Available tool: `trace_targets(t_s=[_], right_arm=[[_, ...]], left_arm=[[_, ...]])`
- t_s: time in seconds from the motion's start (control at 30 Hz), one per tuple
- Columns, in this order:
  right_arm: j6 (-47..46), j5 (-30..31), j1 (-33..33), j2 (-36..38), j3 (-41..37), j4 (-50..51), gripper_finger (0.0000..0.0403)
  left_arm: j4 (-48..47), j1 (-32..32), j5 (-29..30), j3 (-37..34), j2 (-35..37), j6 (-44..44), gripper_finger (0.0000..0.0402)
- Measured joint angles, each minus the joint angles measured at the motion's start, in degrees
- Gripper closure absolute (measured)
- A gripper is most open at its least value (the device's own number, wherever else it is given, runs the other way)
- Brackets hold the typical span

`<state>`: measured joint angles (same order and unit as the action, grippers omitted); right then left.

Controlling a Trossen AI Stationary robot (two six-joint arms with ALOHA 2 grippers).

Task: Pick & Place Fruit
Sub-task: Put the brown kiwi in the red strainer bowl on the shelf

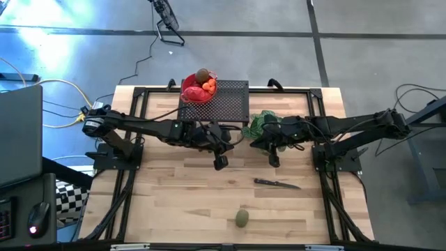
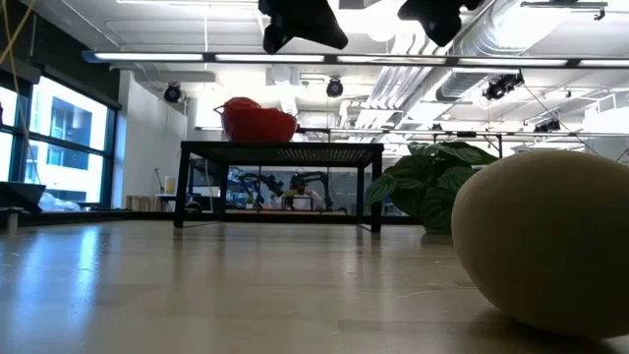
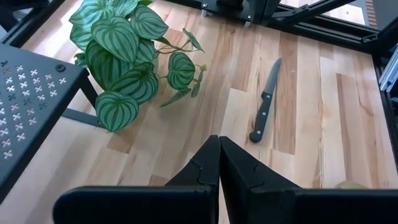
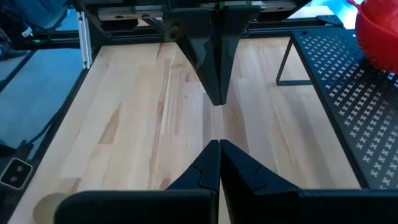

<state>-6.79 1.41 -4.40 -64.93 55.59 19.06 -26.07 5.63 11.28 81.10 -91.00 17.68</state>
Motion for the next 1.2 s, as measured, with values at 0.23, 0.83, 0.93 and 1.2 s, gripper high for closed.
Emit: trace_targets(t_s=[0.23, 0.83, 0.93, 1.2], right_arm=[[-3.7, 0.2, 0.0, 0.0, 0.0, 0.0, 0.0401], [-5.0, 0.2, 0.0, 0.0, 0.0, 0.0, 0.0401], [-5.0, 0.2, 0.0, 0.0, 0.0, -0.1, 0.0401], [-5.0, 0.2, 0.0, 0.0, 0.0, -0.6, 0.0401]], left_arm=[[1.8, 0.0, -0.4, 0.0, 0.0, -15.3, 0.0401], [33.4, -5.2, -11.8, -23.5, 1.8, -18.5, 0.0401], [37.1, -5.2, -12.0, -25.8, 4.0, -19.5, 0.0401], [36.5, -5.3, -11.7, -28.6, 12.7, -23.7, 0.0401]])
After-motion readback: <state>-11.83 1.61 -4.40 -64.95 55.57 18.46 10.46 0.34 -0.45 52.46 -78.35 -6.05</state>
